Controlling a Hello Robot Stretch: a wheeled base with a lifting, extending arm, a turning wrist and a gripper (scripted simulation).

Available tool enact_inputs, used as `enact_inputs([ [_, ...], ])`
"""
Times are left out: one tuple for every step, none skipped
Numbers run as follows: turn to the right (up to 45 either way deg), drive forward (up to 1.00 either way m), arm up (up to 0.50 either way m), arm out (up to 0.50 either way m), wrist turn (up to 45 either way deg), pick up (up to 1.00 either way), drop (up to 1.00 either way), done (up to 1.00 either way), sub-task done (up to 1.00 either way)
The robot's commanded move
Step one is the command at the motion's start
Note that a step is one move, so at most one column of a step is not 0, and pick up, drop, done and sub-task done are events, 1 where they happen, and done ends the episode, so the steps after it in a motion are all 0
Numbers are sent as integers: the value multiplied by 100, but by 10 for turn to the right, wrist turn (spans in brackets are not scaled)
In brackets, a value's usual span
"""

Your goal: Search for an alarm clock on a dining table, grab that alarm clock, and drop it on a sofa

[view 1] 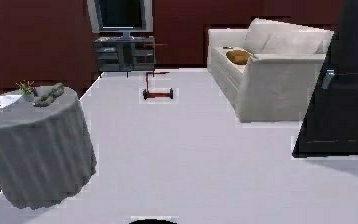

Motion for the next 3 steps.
enact_inputs([
  [0, 45, 0, 0, 0, 0, 0, 0, 0],
  [60, 0, 0, 0, 0, 0, 0, 0, 0],
  [0, 100, 0, 0, 0, 0, 0, 0, 0],
])
